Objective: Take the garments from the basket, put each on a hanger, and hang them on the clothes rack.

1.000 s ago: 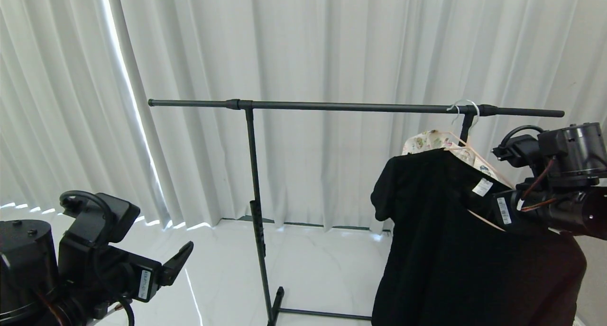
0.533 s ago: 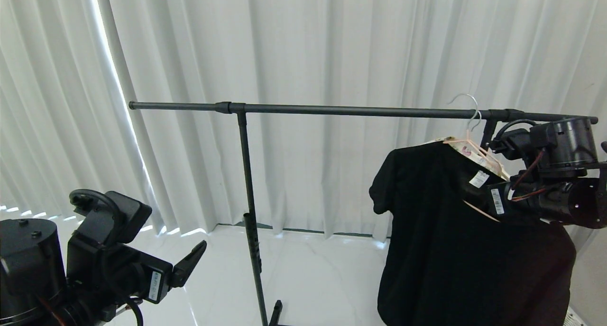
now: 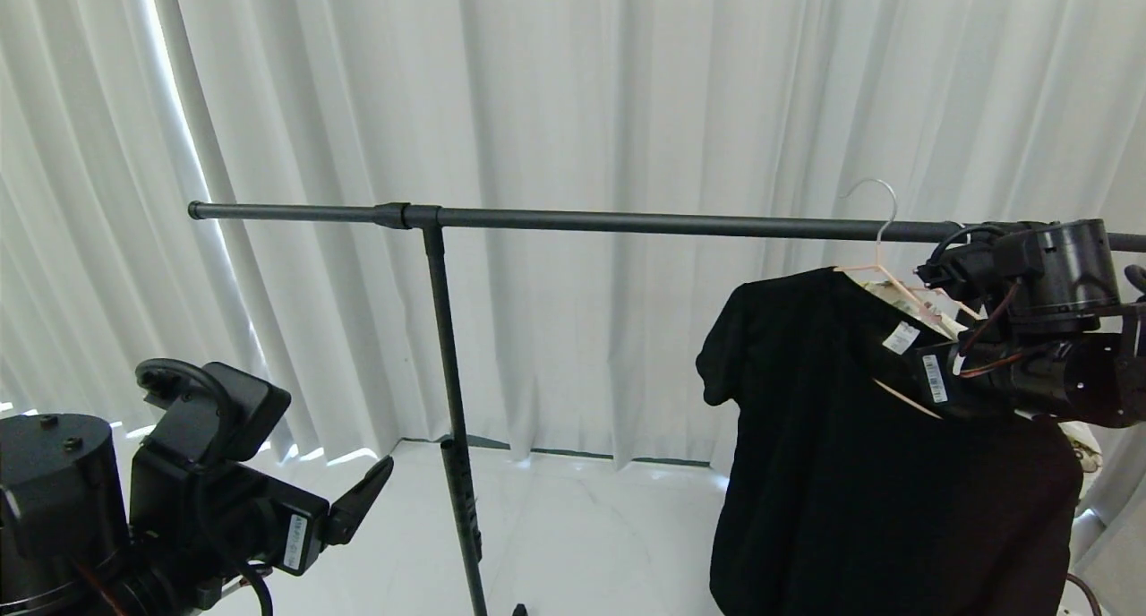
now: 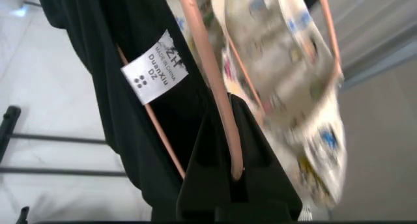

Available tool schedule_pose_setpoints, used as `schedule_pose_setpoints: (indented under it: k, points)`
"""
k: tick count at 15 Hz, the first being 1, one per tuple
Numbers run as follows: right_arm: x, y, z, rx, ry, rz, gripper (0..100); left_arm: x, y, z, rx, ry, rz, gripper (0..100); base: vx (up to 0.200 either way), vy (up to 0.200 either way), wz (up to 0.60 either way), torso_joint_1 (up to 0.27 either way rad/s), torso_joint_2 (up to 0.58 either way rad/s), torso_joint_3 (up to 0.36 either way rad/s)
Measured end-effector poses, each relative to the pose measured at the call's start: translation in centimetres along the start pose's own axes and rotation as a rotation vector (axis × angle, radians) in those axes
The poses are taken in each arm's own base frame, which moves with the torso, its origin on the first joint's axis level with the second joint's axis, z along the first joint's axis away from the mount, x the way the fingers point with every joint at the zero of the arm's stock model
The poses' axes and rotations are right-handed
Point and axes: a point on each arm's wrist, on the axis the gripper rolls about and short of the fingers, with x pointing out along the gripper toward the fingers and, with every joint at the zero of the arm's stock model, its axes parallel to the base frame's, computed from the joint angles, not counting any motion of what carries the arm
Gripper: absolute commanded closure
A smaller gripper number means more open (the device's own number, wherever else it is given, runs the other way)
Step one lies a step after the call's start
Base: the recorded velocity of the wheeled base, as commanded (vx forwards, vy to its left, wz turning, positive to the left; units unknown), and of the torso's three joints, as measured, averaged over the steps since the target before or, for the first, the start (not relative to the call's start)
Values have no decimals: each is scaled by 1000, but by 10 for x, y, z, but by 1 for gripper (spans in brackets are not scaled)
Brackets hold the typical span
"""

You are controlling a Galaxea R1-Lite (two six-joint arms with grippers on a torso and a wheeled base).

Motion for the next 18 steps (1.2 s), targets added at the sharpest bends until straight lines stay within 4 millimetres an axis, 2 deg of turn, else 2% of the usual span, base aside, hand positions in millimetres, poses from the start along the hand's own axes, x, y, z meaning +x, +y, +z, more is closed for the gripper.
schedule_pose_setpoints:
  k: [5, 13, 18]
  points:
    - [5, 2, -2, -6, 13, 0, 100, -1, -2, 0, 5, -4, -12, 0, 0, 0, 0, 0, 0, 0]
    - [27, 17, -8, -30, 43, -8, 100, -2, -6, 2, 16, -16, -35, 0, 0, 0, 0, 0, 0, 0]
    - [31, 23, -11, -44, 56, 3, 100, -3, -7, 1, 18, -15, -41, 0, 0, 0, 0, 0, 0, 0]
